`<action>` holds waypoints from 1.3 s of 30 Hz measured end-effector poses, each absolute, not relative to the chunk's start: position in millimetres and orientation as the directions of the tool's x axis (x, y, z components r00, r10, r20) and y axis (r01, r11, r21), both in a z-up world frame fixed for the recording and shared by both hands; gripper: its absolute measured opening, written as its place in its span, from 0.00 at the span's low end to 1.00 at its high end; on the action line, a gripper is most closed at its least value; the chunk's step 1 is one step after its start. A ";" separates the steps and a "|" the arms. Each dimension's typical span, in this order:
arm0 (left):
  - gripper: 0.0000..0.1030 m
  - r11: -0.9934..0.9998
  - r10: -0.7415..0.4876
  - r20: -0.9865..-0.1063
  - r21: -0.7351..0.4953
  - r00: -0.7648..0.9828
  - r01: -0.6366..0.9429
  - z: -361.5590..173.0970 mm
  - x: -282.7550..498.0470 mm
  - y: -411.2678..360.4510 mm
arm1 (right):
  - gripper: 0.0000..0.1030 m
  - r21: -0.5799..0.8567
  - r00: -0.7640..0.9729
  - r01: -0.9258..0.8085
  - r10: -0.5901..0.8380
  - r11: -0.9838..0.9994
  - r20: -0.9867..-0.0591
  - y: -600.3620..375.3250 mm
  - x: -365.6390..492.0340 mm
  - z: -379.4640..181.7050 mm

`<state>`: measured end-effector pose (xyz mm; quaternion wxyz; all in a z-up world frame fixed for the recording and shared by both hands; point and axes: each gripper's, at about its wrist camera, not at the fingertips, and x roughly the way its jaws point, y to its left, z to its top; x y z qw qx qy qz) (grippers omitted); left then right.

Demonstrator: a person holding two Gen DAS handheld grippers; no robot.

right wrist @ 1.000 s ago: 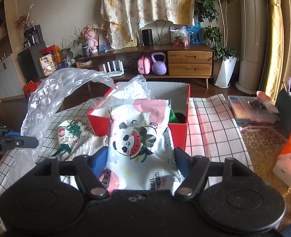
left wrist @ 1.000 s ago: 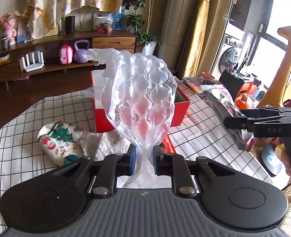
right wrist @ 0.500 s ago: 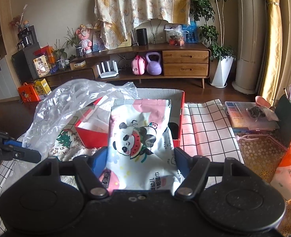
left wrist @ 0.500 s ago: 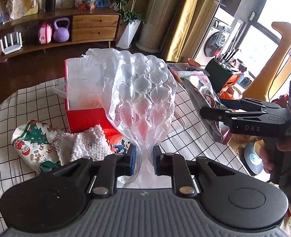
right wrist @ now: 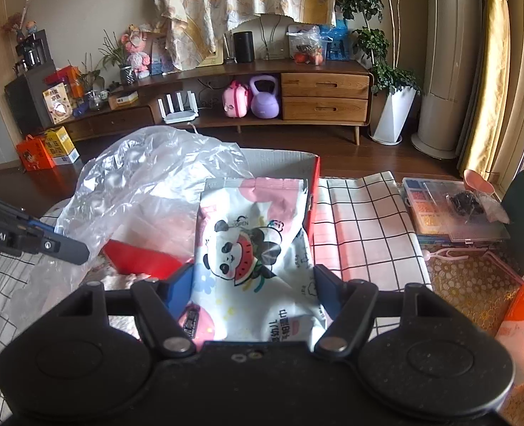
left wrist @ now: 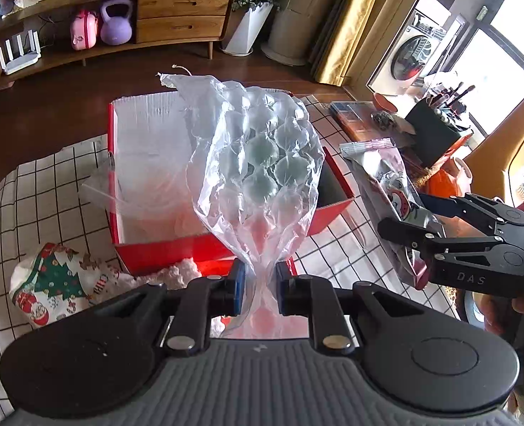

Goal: Organize soft objects
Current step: 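Lift and carry the bubble wrap and wipes pack with both tools into the box, then open both tools to release the bubble wrap and wipes pack in the box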

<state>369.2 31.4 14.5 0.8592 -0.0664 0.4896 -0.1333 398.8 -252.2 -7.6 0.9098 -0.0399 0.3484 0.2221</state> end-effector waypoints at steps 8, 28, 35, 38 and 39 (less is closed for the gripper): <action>0.17 0.967 -0.255 -0.836 -0.227 0.486 0.117 1.4 425.3 35.2 | 0.68 0.068 0.645 -0.437 0.365 0.897 -0.671 -237.0 440.4 -17.4; 0.17 0.985 -0.159 -0.878 -0.175 0.451 0.006 -67.8 502.7 50.5 | 0.68 0.026 0.585 -0.493 0.353 0.870 -0.730 -176.3 504.1 -63.1; 0.16 0.987 -0.139 -0.890 -0.158 0.435 -0.007 -88.0 509.6 54.6 | 0.68 -0.005 0.595 -0.485 0.326 0.875 -0.734 -169.1 511.0 -76.5; 0.16 0.989 -0.133 -0.894 -0.146 0.428 0.003 -94.5 511.1 52.7 | 0.68 -0.039 0.614 -0.481 0.305 0.876 -0.728 -166.6 514.7 -82.9; 0.16 0.991 -0.128 -0.895 -0.137 0.428 0.011 -96.0 511.6 50.5 | 0.68 -0.048 0.622 -0.477 0.298 0.878 -0.724 -165.9 516.1 -84.4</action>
